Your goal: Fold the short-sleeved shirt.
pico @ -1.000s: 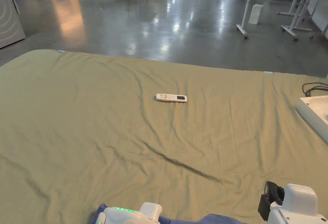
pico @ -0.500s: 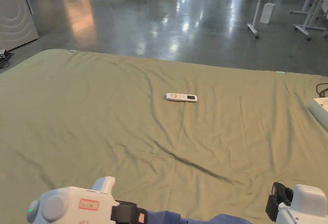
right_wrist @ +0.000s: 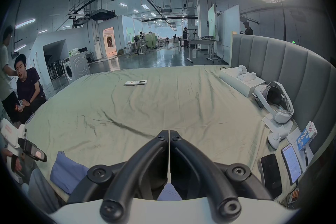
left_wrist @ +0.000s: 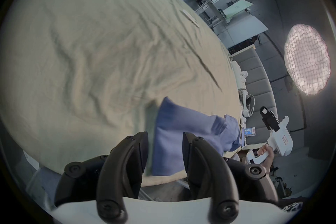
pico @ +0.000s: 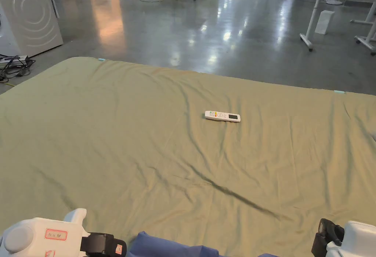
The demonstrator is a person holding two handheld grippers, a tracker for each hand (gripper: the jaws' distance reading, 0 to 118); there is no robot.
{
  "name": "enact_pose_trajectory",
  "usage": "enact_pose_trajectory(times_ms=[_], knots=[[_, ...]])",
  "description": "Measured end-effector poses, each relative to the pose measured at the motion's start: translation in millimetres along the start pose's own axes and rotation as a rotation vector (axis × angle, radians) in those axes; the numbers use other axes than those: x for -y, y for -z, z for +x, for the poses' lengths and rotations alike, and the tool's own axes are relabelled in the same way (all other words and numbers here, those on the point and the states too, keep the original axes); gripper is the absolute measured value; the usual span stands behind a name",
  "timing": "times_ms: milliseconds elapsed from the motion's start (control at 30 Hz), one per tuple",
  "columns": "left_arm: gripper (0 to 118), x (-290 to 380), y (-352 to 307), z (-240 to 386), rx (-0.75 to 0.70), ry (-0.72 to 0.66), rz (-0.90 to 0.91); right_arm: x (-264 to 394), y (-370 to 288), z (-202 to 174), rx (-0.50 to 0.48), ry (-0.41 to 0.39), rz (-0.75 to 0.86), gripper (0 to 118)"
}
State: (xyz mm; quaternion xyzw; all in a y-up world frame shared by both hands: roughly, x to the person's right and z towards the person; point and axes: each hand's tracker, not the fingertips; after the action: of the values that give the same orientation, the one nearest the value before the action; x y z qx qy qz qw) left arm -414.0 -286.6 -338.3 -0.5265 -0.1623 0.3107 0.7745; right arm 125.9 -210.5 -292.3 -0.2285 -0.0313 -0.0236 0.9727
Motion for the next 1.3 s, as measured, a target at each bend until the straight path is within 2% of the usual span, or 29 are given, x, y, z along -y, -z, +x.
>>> enact_pose_trajectory(times_ms=[233,333,367,567,667,833,900,967,1000,1033,1100,1133,1200,1300], knots=[[42,0,30,-21,0.143,-0.049,-0.108,1,0,1,0.007,-0.004,-0.009,1],[42,-1,46,-28,0.161,-0.065,-0.143,2,0,1,0.011,-0.008,-0.013,1],[42,4,41,-15,0.191,-0.067,-0.144,2,0,1,0.013,-0.01,-0.015,1],[42,5,59,-29,0.338,-0.112,-0.167,2,0,-1,0.016,-0.01,-0.023,1],[42,9,66,-26,0.365,-0.154,-0.164,2,0,-2,0.014,-0.01,-0.029,1],[42,15,82,-3,0.381,-0.099,-0.169,3,2,-7,0.009,-0.018,-0.035,1],[42,10,81,1,0.373,-0.064,-0.181,3,2,-8,0.007,-0.02,-0.035,1],[41,9,80,6,0.33,-0.106,-0.196,2,1,-9,0.005,-0.023,-0.036,1],[38,9,79,7,0.324,-0.152,-0.199,2,1,-9,0.005,-0.025,-0.037,1],[34,9,72,16,0.322,-0.137,-0.195,2,1,-10,0.005,-0.027,-0.036,1],[14,14,67,29,0.246,-0.064,-0.177,2,1,-10,0.005,-0.029,-0.036,1],[12,17,65,34,0.211,-0.063,-0.165,1,1,-10,0.005,-0.029,-0.036,1],[10,15,73,9,0.236,-0.122,-0.167,1,1,-10,0.006,-0.028,-0.035,1],[10,12,68,7,0.203,-0.085,-0.145,1,1,-9,0.002,-0.022,-0.037,1]])
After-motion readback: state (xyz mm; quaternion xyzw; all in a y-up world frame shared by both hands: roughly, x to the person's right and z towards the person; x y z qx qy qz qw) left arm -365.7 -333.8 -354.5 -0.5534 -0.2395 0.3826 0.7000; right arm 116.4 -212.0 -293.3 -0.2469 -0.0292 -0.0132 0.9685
